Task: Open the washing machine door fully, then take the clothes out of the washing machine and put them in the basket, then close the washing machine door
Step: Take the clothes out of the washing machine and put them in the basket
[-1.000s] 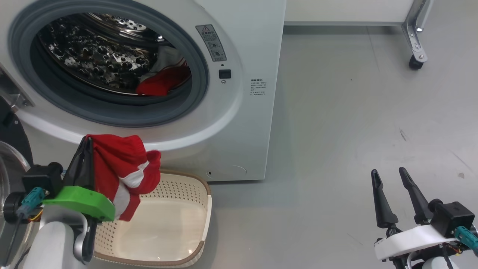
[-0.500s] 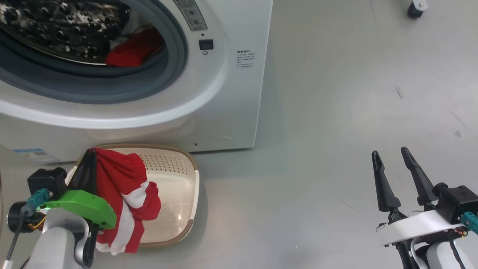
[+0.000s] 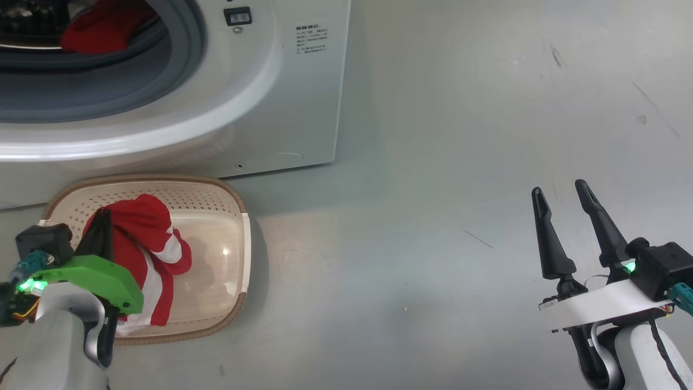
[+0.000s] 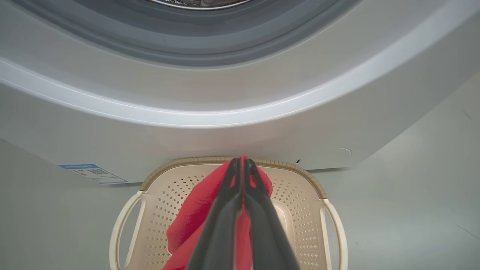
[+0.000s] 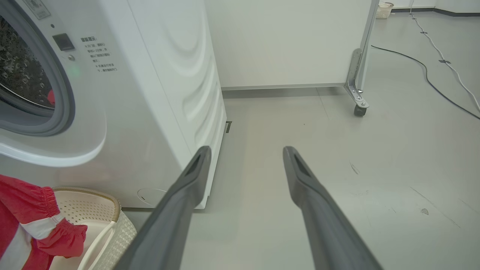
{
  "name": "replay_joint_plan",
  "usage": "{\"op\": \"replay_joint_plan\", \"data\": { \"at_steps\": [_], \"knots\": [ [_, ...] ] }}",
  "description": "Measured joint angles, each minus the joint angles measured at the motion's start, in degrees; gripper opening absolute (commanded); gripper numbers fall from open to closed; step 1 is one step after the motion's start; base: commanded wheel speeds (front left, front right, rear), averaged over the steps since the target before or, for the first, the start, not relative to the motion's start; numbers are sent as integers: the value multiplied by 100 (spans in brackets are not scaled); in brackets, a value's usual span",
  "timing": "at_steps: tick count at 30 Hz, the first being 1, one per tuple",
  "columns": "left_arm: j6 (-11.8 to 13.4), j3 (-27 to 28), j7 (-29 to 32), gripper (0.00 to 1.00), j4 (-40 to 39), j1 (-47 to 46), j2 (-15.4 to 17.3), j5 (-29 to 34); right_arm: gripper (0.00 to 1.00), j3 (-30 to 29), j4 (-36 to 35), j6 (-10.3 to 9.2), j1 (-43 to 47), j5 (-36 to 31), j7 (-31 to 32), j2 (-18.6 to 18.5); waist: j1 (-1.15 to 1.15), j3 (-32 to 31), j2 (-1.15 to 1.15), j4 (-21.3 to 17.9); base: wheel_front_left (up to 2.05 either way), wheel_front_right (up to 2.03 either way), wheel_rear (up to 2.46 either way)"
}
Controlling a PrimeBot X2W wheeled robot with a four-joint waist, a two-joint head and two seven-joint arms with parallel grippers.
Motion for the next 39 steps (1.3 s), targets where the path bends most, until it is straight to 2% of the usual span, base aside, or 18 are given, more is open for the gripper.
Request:
{"op": "replay_joint_plan", "data": {
  "at_steps": [8,19,25,36,39],
  "knots": [
    [18,-75,178,0,414,-403,109,121,100,125,-20,5,-254,0,-10,127,0,533,0,-332,0,0,0],
    [16,-234,203,0,860,-892,133,207,100,138,121,7,-417,2,-78,223,0,942,0,-719,0,0,0],
    [16,-250,197,0,1110,-962,113,218,100,147,219,8,-462,2,-112,248,0,1014,0,-789,0,0,0],
    [-5,-445,3,0,1393,-1282,-126,327,100,191,382,59,-567,1,-165,275,0,978,0,-785,0,0,0],
    [89,-338,-9,0,1563,-1332,-97,327,100,194,419,59,-593,1,-170,288,0,954,0,-781,0,0,0]
  ]
}}
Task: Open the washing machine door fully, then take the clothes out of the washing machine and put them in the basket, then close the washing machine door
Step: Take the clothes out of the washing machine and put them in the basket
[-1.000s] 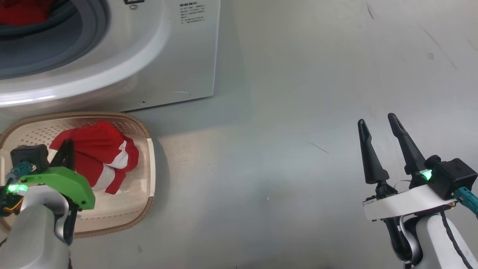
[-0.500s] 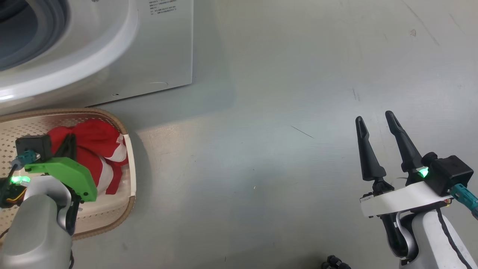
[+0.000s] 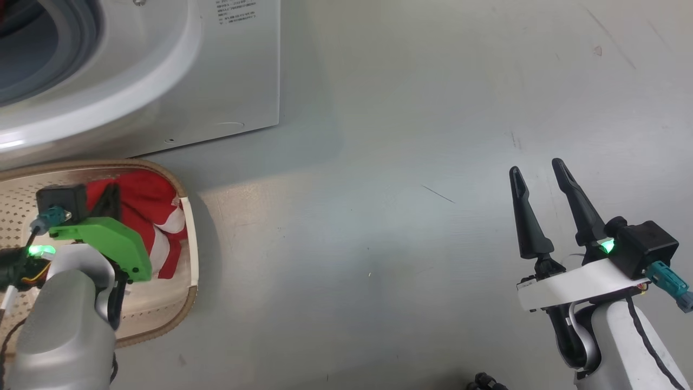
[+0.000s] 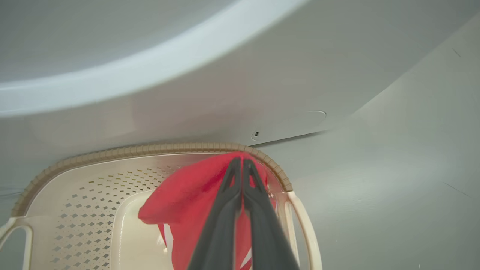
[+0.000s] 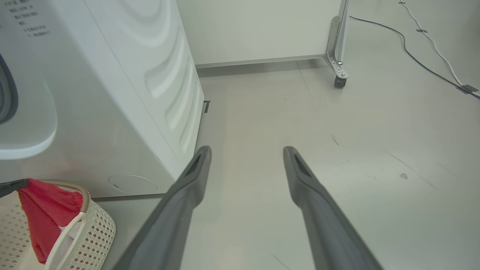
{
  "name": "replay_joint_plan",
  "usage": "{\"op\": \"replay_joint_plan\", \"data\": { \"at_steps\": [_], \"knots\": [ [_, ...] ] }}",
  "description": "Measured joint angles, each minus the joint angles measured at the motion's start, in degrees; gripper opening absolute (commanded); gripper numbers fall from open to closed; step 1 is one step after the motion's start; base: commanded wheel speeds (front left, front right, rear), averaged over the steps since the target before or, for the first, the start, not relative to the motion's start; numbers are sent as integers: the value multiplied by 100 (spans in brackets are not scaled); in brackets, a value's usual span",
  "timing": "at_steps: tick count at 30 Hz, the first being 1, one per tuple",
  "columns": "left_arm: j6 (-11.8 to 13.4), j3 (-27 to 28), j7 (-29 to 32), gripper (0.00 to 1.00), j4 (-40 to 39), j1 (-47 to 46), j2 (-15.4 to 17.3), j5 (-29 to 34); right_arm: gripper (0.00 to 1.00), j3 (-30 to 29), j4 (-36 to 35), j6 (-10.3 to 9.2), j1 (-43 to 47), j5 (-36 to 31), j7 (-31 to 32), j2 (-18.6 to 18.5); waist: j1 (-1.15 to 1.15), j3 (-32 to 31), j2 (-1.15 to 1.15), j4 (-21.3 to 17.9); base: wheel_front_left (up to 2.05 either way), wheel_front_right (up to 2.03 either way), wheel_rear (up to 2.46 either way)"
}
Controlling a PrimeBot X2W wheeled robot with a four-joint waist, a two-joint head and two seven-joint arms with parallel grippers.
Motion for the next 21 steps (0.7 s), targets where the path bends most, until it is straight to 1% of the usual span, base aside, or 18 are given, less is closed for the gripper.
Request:
{"op": "replay_joint_plan", "data": {
  "at_steps": [4,7,8,9,11,19,21],
  "knots": [
    [156,160,0,0,240,-5,122,-8,100,-5,27,0,-41,0,-2,1,0,-26,0,9,0,0,0],
    [156,254,0,0,366,-5,144,-119,100,-13,57,0,-42,0,-37,1,0,-41,0,22,0,0,0],
    [156,249,-8,66,393,-5,141,-135,100,-18,67,0,-42,0,-44,1,0,-47,0,28,0,0,0],
    [155,248,-58,100,405,-6,133,-136,100,-29,83,0,-42,0,-44,1,0,-54,0,35,0,0,0],
    [102,226,-101,100,466,-9,92,-159,100,-65,133,0,-42,0,-45,0,0,-82,0,56,0,0,0],
    [92,113,-420,100,688,-5,-110,-159,100,-160,267,0,-92,-1,-78,-7,0,-353,0,177,0,0,0],
    [42,86,-479,100,730,-2,-163,-158,100,-189,316,0,-121,-1,-91,-13,0,-453,0,217,0,0,0]
  ]
}}
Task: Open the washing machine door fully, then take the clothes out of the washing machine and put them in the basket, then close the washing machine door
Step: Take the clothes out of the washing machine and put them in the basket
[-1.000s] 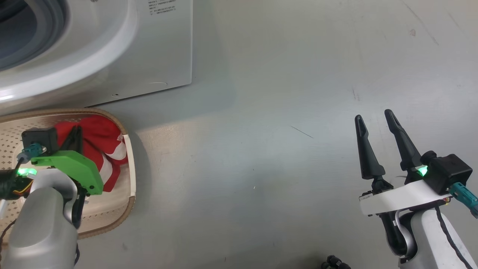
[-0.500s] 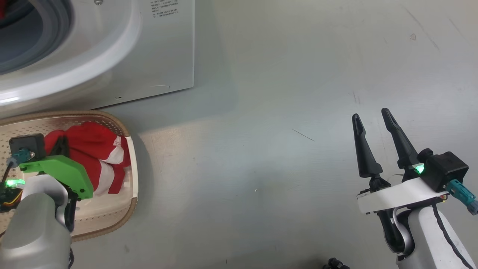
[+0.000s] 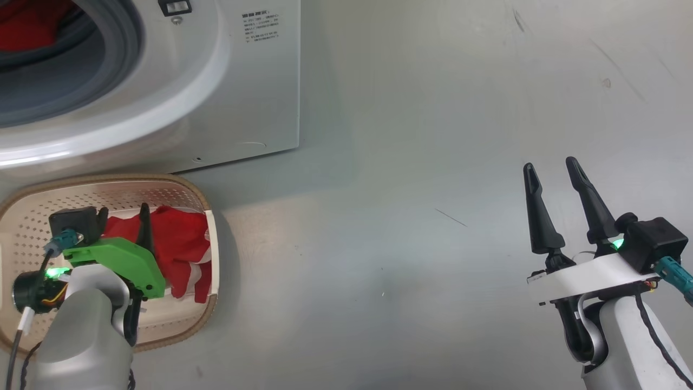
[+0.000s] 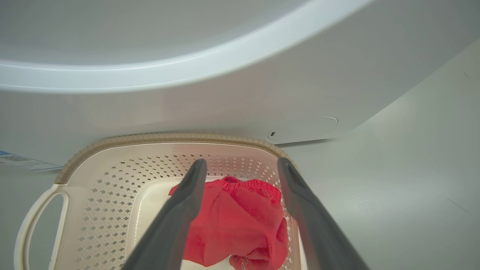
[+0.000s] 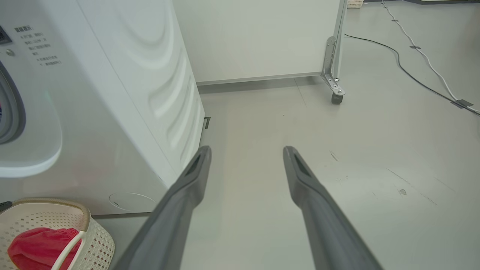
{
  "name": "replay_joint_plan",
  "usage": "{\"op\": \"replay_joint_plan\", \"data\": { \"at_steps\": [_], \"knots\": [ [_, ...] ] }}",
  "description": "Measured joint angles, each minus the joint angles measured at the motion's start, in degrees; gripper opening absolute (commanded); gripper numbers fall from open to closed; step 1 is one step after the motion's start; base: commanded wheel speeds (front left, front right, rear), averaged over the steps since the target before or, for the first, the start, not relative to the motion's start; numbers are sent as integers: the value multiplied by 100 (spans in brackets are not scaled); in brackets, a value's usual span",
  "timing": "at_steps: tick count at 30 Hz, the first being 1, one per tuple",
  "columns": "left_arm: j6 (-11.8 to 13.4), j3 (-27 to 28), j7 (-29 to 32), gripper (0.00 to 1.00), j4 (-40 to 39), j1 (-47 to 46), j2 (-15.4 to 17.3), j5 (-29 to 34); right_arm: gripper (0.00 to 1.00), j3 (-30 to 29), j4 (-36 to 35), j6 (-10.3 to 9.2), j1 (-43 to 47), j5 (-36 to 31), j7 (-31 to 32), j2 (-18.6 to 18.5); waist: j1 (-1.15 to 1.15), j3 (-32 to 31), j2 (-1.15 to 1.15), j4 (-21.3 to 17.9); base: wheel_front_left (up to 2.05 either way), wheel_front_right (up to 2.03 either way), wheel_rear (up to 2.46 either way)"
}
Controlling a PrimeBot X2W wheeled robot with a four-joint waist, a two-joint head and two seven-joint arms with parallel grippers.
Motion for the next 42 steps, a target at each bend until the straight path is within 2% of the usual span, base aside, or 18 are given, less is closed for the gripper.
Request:
{"op": "replay_joint_plan", "data": {
  "at_steps": [10,21,30,42],
  "knots": [
    [-140,-120,-231,100,-62,38,-215,0,100,-147,227,0,-14,0,-3,-80,0,-644,0,288,0,0,0],
    [-241,-207,-279,100,-505,410,-255,0,100,-281,387,-1,330,2,-8,-105,0,-1473,0,725,0,0,0],
    [-248,-160,-285,100,-1301,982,-259,0,100,-288,453,-9,770,12,-12,-82,0,-2203,0,1036,0,0,0],
    [-289,-4,-288,100,-2247,1769,-277,4,100,-275,330,-18,1141,54,-36,-36,0,-2814,0,1281,0,0,0]
  ]
}}
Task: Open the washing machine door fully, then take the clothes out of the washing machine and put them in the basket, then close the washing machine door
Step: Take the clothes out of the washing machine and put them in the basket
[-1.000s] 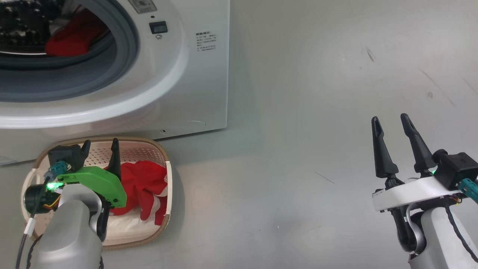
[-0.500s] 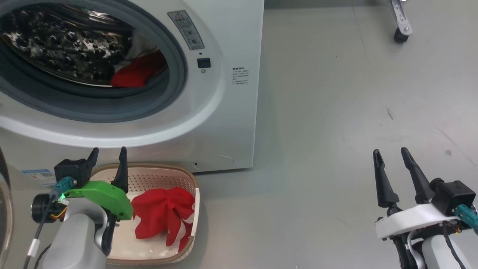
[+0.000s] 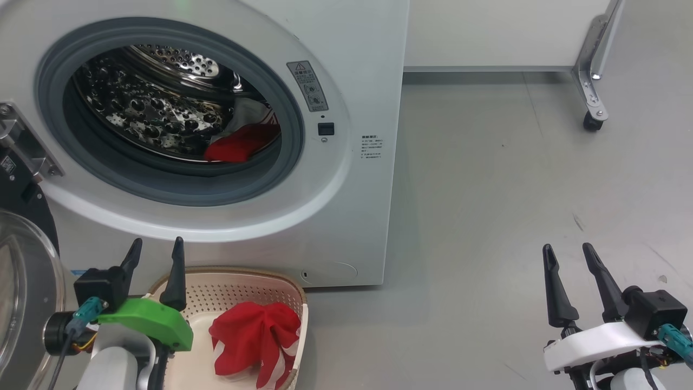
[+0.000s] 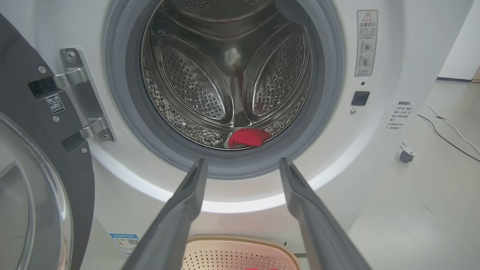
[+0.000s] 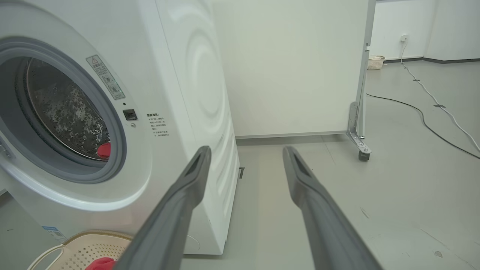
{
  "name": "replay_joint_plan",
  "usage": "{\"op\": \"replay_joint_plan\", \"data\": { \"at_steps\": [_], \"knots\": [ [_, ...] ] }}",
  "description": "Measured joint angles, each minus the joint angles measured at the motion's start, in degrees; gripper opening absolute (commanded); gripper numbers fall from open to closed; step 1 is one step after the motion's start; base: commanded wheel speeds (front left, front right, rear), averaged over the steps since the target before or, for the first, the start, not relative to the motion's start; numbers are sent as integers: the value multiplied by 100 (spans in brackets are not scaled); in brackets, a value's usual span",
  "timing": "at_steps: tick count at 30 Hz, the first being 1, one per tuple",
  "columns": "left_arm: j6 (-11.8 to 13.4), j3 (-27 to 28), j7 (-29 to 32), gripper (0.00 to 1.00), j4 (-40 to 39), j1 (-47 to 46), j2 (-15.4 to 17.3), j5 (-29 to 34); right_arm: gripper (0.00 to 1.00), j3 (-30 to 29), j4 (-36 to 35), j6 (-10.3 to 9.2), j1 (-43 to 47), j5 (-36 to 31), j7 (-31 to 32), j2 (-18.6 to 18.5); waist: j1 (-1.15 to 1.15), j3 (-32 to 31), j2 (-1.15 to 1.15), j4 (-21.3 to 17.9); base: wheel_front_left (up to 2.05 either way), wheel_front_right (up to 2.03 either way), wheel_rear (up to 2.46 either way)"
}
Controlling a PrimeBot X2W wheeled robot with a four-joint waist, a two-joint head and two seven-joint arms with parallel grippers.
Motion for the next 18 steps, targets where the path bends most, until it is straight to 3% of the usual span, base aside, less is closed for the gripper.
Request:
{"op": "replay_joint_plan", "data": {
  "at_steps": [18],
  "knots": [
    [1,44,-5,100,-965,802,-83,136,100,36,-197,-41,160,0,1,-1,0,-120,0,-25,0,0,0]
  ]
}}
